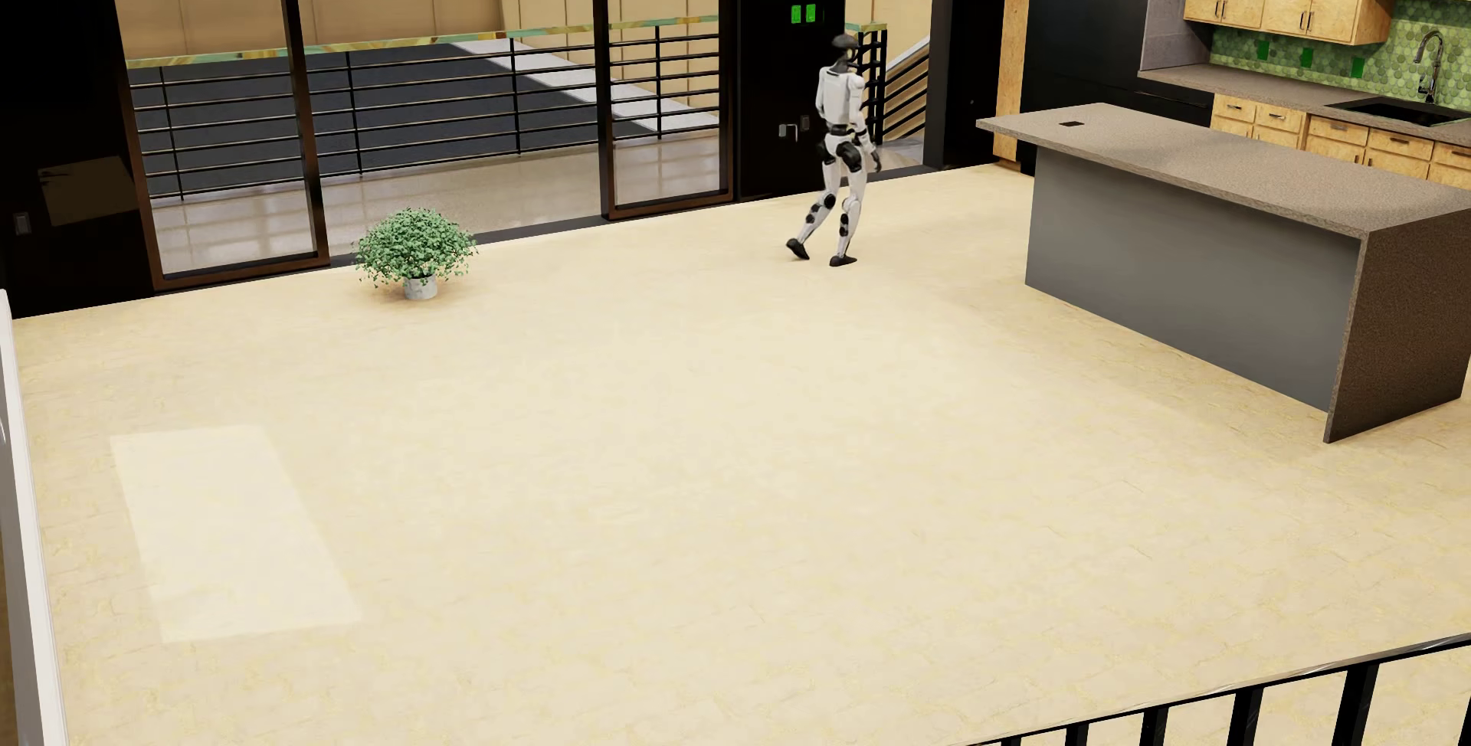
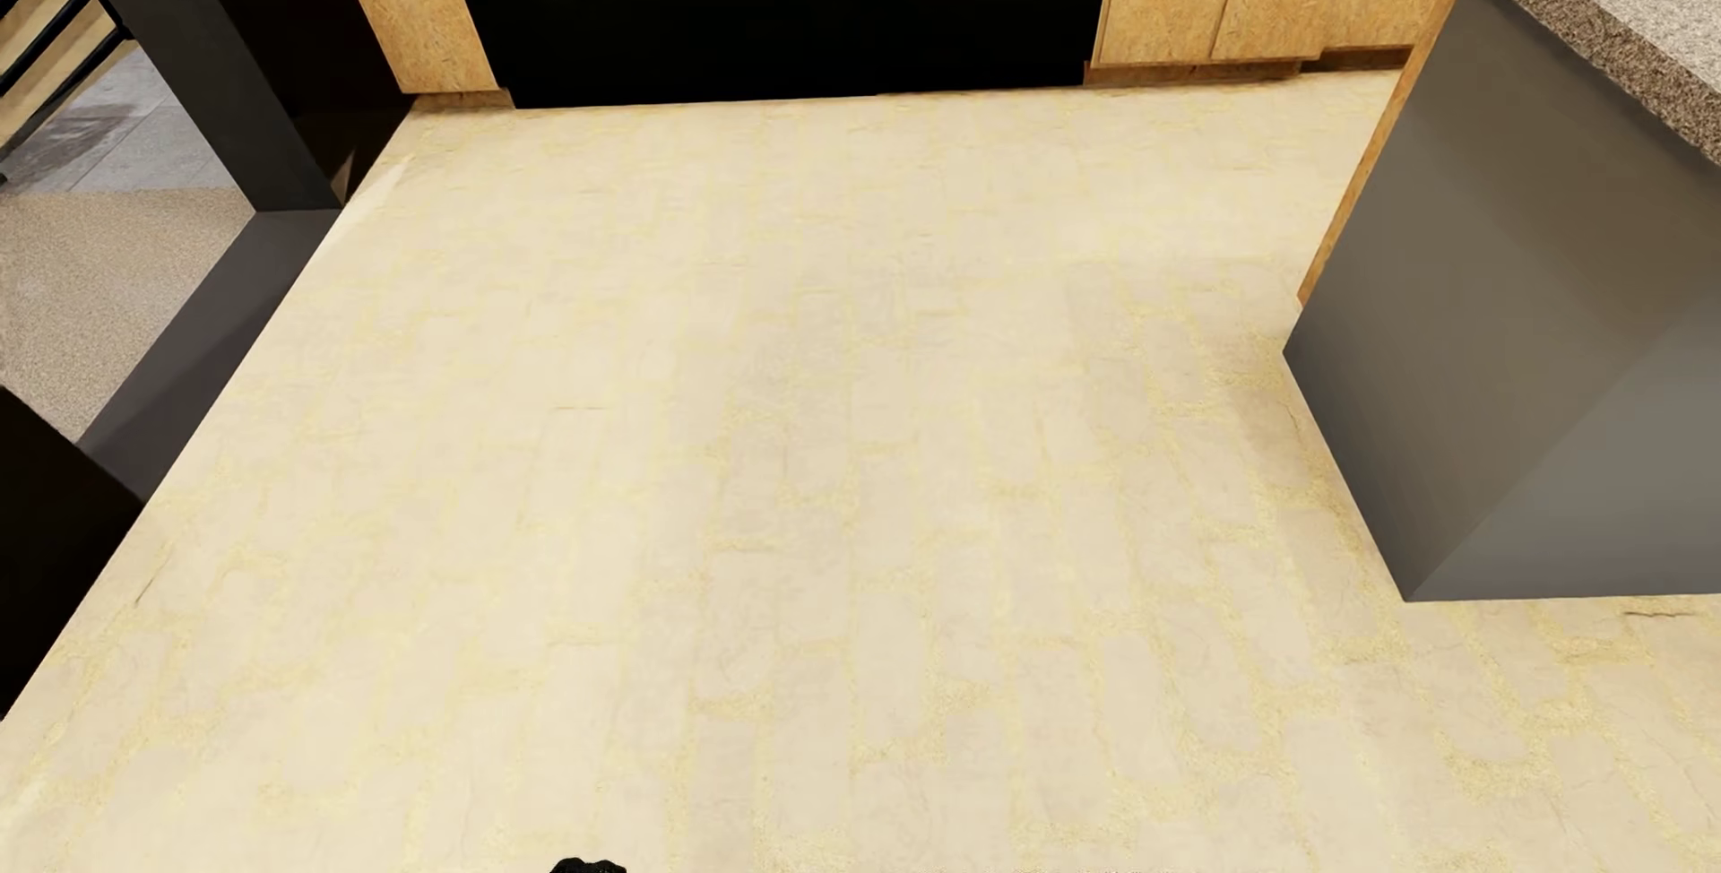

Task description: Approach the counter

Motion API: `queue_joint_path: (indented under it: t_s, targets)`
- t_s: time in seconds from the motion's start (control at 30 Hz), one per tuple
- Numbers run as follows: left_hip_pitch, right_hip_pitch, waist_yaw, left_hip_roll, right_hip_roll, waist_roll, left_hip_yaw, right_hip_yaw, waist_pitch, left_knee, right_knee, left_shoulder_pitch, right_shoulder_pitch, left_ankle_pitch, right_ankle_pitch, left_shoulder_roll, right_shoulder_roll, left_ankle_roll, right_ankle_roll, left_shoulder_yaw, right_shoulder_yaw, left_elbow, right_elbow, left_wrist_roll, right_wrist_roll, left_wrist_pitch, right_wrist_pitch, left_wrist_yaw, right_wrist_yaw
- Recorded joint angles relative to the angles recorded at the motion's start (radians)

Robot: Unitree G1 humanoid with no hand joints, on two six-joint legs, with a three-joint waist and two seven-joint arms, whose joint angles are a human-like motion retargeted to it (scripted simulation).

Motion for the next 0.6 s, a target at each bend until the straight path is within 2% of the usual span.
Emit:
queue_joint_path:
  t_s: [0.1, 0.2, 0.27, 0.33, 0.47, 0.6]
  targets:
    - [-0.024, -0.006, 0.007, 0.026, 0.002, 0.008, 0.027, -0.002, 0.005, 0.026, 0.004, 0.014, -0.023, -0.111, -0.003, -0.003, 0.0, 0.011, 0.007, 0.007, 0.002, -0.029, -0.007, -0.004, -0.008, -0.008, -0.019, 0.004, -0.002]
    - [-0.016, -0.002, 0.013, 0.087, -0.002, 0.013, 0.117, 0.006, 0.004, -0.102, -0.014, 0.016, -0.055, -0.214, 0.006, -0.017, 0.002, 0.096, 0.013, -0.003, 0.005, -0.032, -0.016, -0.002, -0.011, -0.001, -0.029, 0.003, -0.006]
    - [-0.017, 0.001, 0.019, 0.094, -0.005, 0.013, 0.138, 0.016, 0.005, -0.219, -0.028, 0.016, -0.072, -0.254, 0.013, -0.02, 0.004, 0.138, 0.017, 0.0, 0.009, -0.031, -0.023, -0.001, -0.011, 0.003, -0.032, 0.004, -0.006]
    - [-0.042, -0.001, 0.024, 0.078, -0.008, 0.011, 0.096, 0.024, 0.009, -0.279, -0.032, 0.011, -0.085, -0.277, 0.017, -0.019, 0.007, 0.132, 0.023, 0.004, 0.012, -0.028, -0.028, 0.001, -0.008, 0.005, -0.035, 0.007, -0.007]
    - [-0.1, -0.006, 0.031, 0.016, -0.01, 0.007, -0.065, 0.041, 0.019, -0.29, -0.033, 0.013, -0.096, -0.251, 0.022, -0.013, 0.014, 0.105, 0.038, 0.014, 0.026, -0.043, -0.031, 0.005, -0.005, 0.006, -0.038, 0.009, -0.007]
    - [-0.024, 0.008, 0.028, 0.0, -0.032, 0.0, -0.008, 0.068, 0.016, -0.426, -0.054, 0.012, -0.076, -0.235, 0.034, -0.023, 0.012, 0.184, 0.059, 0.012, 0.023, -0.026, -0.022, 0.005, 0.006, 0.006, -0.027, 0.008, -0.015]
